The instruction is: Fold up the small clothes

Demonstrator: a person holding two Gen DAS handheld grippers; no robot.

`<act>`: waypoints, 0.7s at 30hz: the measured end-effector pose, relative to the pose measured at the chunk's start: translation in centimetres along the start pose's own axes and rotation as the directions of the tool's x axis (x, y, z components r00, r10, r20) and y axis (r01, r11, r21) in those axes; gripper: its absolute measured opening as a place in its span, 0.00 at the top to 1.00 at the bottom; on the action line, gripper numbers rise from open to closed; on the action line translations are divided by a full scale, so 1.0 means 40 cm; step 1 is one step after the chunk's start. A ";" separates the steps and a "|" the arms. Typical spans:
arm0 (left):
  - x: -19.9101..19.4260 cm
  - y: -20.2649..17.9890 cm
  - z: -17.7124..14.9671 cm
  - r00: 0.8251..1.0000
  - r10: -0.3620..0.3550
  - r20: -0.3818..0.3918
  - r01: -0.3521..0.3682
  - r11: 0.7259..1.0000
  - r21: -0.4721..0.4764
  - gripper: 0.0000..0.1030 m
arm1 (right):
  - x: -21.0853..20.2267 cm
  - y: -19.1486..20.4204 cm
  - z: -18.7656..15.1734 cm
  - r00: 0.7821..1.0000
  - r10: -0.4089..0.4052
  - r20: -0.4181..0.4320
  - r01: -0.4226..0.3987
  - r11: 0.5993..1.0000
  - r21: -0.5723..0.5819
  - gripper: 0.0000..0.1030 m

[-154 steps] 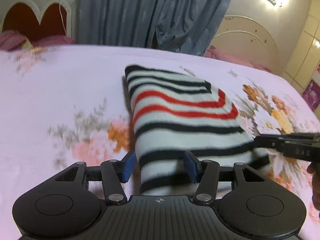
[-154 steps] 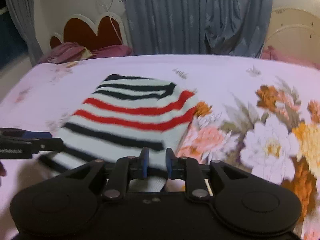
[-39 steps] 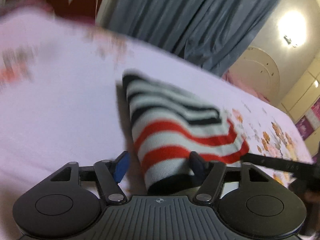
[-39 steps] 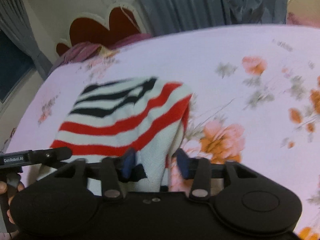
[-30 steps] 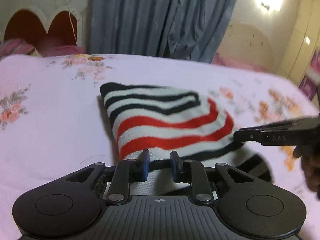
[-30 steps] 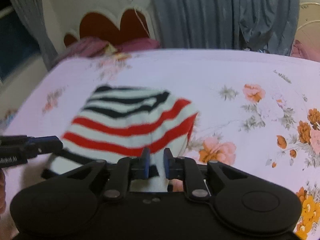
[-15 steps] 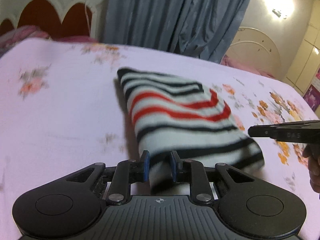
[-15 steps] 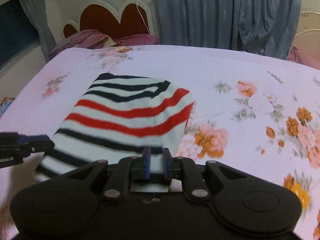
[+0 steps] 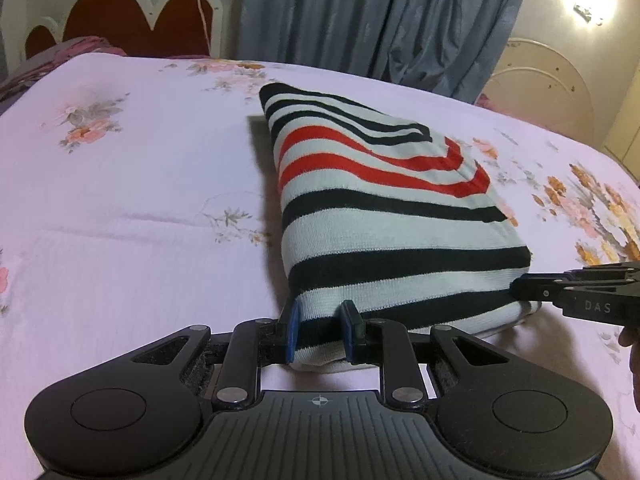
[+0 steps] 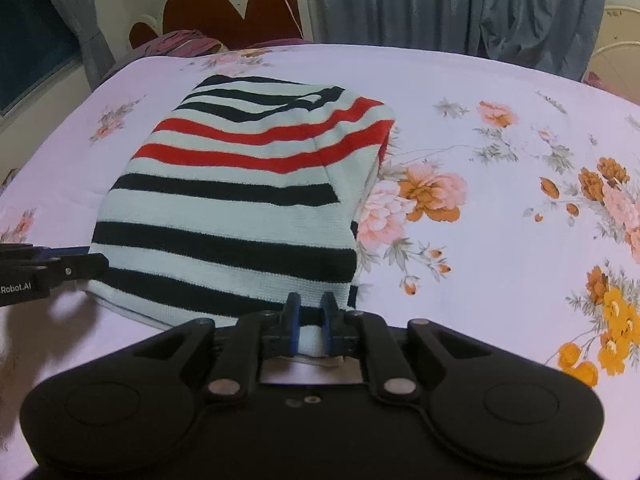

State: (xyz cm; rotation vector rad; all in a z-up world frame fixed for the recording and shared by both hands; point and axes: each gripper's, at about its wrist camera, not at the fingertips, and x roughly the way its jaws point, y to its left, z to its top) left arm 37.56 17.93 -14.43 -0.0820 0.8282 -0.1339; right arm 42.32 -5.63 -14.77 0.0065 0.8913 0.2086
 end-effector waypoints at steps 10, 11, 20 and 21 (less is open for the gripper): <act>0.009 -0.021 -0.016 0.999 0.049 0.017 -0.049 0.999 0.023 0.79 | 0.009 0.002 -0.009 1.000 -0.012 0.019 0.013 1.000 -0.028 0.92; 0.008 -0.022 -0.017 0.999 0.052 0.017 -0.052 0.998 0.022 0.79 | 0.008 0.004 -0.010 1.000 -0.016 0.021 0.017 0.999 -0.030 0.91; -0.139 -0.064 -0.025 0.976 0.145 0.162 -0.145 0.989 -0.010 0.00 | -0.156 0.006 -0.031 0.980 -0.076 0.186 0.072 0.997 0.027 0.01; -0.174 -0.079 -0.039 0.966 0.155 0.207 -0.158 0.987 -0.006 0.00 | -0.190 0.005 -0.045 0.971 -0.089 0.222 0.084 0.996 0.031 0.02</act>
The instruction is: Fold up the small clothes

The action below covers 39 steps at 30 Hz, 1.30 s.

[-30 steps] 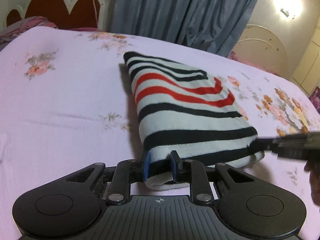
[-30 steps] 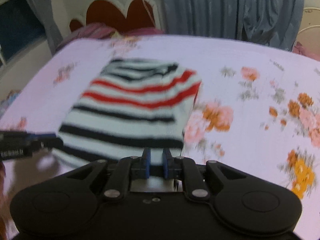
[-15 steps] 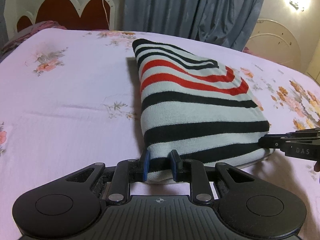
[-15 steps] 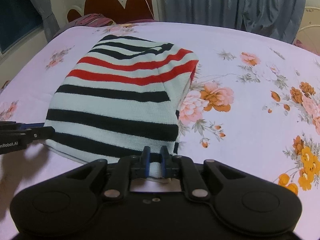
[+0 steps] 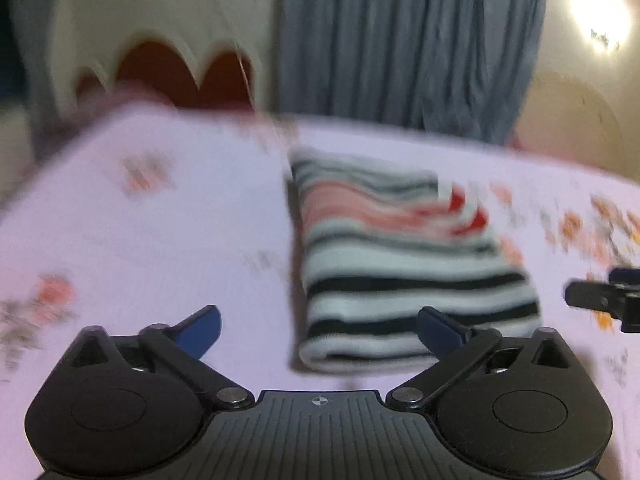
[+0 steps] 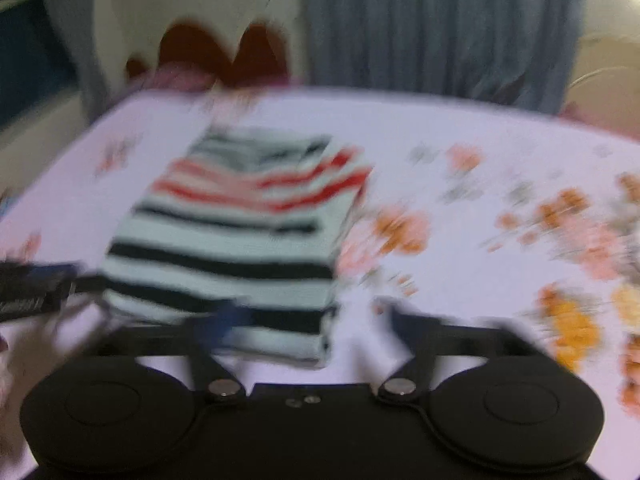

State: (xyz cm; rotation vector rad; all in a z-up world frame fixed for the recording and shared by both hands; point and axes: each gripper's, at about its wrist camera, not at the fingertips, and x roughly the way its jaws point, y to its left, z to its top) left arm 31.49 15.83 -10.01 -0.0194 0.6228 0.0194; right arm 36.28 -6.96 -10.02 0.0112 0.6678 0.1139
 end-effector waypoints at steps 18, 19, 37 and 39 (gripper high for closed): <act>-0.529 -0.116 -0.101 0.990 -0.051 0.135 0.055 0.998 -0.021 0.00 | -0.483 0.024 -0.131 0.998 -0.012 0.061 0.012 1.000 0.007 0.01; -0.554 -0.120 -0.108 0.988 -0.049 0.144 0.053 0.998 -0.024 0.00 | -0.505 0.028 -0.134 0.997 -0.009 0.071 0.010 1.000 -0.005 0.01; -0.700 -0.177 -0.147 0.979 -0.057 0.195 0.061 0.998 -0.014 0.00 | -0.665 0.007 -0.173 0.990 -0.013 0.140 0.013 1.000 0.000 0.01; -0.701 -0.183 -0.147 0.979 -0.058 0.197 0.062 0.998 -0.013 0.00 | -0.668 0.004 -0.173 0.990 -0.015 0.144 0.016 1.000 0.000 0.01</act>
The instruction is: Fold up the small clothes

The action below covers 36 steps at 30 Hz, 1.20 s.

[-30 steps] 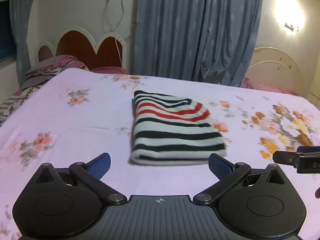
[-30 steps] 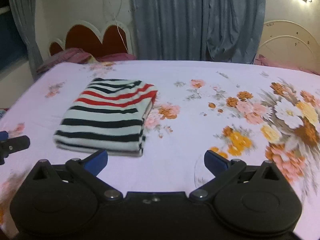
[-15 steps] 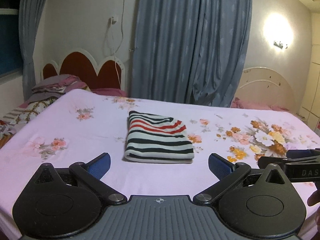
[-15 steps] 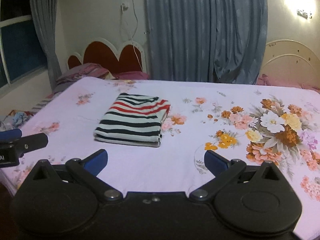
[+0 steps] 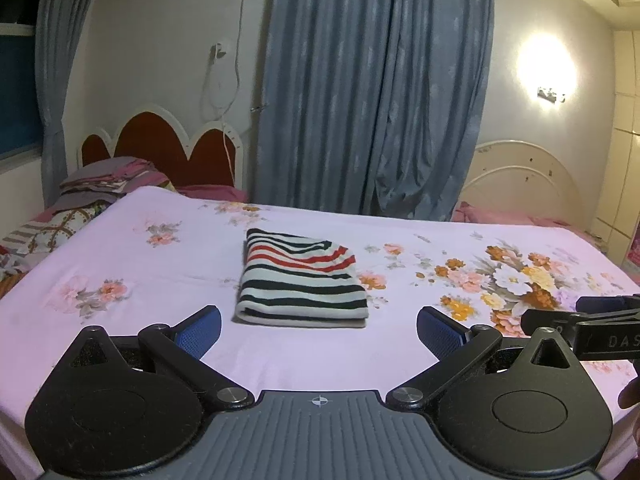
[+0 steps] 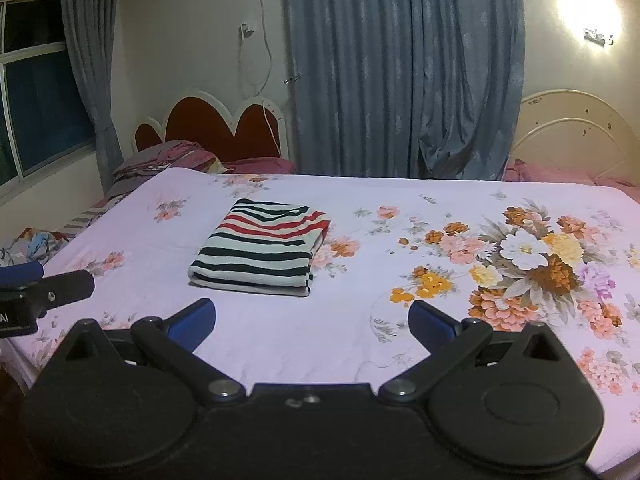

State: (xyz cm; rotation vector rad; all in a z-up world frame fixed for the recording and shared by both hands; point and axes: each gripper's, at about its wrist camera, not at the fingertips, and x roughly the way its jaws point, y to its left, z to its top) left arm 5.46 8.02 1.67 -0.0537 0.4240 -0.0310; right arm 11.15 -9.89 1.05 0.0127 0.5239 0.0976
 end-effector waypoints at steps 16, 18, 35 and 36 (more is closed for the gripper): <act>0.017 0.009 0.006 1.000 0.002 0.000 -0.002 1.000 -0.002 0.00 | 0.002 0.003 0.012 1.000 0.001 -0.003 -0.002 1.000 -0.009 0.01; 0.020 0.012 0.008 1.000 0.002 0.001 -0.002 1.000 -0.003 0.00 | 0.002 0.004 0.010 1.000 0.002 -0.002 -0.002 1.000 -0.008 0.01; 0.040 0.025 0.008 1.000 0.009 -0.001 -0.009 1.000 0.005 0.00 | 0.023 0.014 0.017 1.000 0.006 0.005 -0.006 1.000 -0.002 0.01; 0.041 0.026 0.008 1.000 0.009 -0.001 -0.009 1.000 0.005 0.00 | 0.026 0.016 0.019 1.000 0.006 0.004 -0.006 1.000 -0.004 0.01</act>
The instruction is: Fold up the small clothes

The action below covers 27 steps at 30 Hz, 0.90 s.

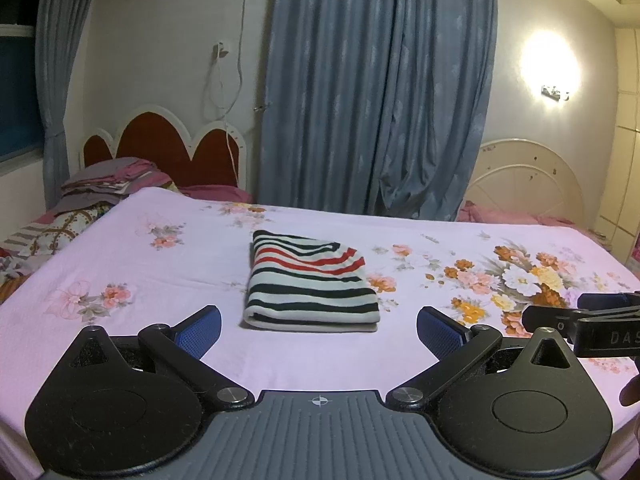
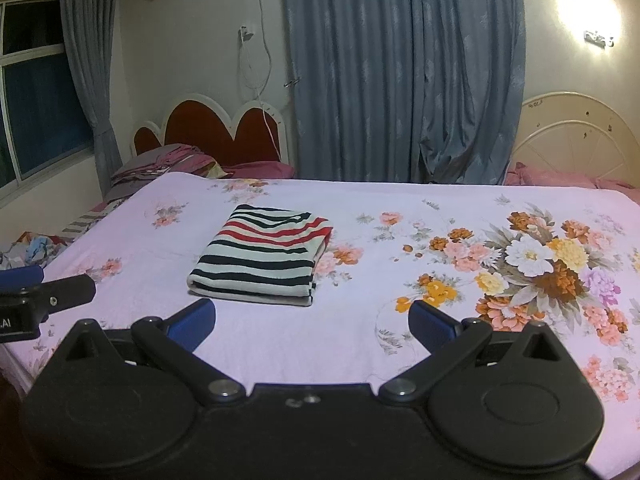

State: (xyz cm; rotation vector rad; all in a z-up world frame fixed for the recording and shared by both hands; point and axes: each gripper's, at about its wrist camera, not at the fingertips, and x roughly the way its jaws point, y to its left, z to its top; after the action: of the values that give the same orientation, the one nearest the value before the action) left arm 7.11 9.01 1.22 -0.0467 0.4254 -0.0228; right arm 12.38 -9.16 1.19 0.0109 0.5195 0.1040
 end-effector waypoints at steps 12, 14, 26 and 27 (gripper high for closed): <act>0.005 0.001 0.001 1.000 0.004 0.002 -0.004 1.000 0.002 0.00 | 0.008 0.001 0.003 1.000 0.004 -0.001 -0.004 1.000 0.001 0.01; 0.004 0.000 0.001 1.000 0.002 0.003 -0.002 1.000 0.002 0.00 | 0.012 -0.001 0.005 1.000 0.003 -0.001 -0.003 1.000 0.003 0.01; 0.005 -0.015 0.004 1.000 0.002 0.008 -0.002 1.000 0.016 0.00 | 0.014 -0.013 0.005 1.000 0.003 0.000 -0.003 1.000 0.007 0.01; 0.005 -0.015 0.005 1.000 0.003 0.008 -0.003 1.000 0.016 0.00 | 0.014 -0.013 0.005 1.000 0.004 0.001 -0.004 1.000 0.007 0.01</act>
State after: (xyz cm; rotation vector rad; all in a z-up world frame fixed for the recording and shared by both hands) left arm 7.36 8.40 1.34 -0.0308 0.4175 -0.0233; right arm 13.03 -9.61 1.06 0.0192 0.5191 0.1059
